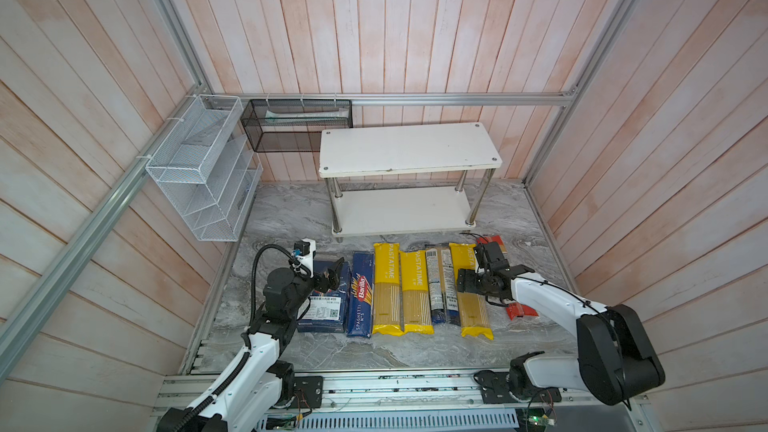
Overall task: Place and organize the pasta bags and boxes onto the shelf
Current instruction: 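Lower the right gripper and close it on the yellow PASTATIME bag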
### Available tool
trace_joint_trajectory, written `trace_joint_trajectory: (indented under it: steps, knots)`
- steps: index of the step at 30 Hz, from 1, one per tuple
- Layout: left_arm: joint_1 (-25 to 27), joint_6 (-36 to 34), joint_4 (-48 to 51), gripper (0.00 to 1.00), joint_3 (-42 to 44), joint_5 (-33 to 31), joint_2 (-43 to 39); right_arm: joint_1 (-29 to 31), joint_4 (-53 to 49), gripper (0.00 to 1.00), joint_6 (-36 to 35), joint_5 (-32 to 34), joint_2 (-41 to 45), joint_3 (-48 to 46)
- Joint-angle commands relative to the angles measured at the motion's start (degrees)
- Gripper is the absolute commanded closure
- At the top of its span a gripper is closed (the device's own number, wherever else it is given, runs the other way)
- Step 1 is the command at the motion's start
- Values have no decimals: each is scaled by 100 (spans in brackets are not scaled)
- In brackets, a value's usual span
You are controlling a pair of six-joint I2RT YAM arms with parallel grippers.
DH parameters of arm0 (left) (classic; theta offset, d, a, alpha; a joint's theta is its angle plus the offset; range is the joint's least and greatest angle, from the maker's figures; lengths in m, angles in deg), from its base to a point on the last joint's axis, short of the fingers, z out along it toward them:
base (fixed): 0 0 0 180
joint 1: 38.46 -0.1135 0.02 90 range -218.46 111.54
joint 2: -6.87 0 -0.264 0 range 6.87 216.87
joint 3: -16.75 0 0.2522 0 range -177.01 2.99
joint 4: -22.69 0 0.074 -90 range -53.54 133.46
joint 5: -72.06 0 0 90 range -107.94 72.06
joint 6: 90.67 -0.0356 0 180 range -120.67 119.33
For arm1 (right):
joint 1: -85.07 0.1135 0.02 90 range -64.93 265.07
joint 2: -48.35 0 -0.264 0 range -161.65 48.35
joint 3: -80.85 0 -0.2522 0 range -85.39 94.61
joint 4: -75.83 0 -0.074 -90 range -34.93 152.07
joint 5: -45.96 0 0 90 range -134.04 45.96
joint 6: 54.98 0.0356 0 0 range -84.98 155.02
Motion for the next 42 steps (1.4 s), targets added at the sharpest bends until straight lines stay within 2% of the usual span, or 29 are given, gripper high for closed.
trace_joint_trajectory:
  steps: [1, 9, 21, 31, 36, 42]
  knots:
    - [3, -8, 73, 0, -23, -73, -78, -22, 47, 11, -54, 56, -133, 16]
    - [11, -8, 80, 0, -21, -74, -87, 1, 142, 10, -34, 115, -335, 1]
    - [12, 18, 108, 0, -3, -140, -146, 146, -365, 13, 322, 927, -794, 184]
    - [10, 18, 116, 0, -34, -129, -86, -89, -304, 13, 324, 562, -695, 12]
    - [7, 18, 122, 0, -42, -122, -78, -69, -14, 13, 447, 69, -633, -88]
    - [6, 12, 131, 0, -58, -110, -60, 70, -75, 13, 559, 155, -677, -63]
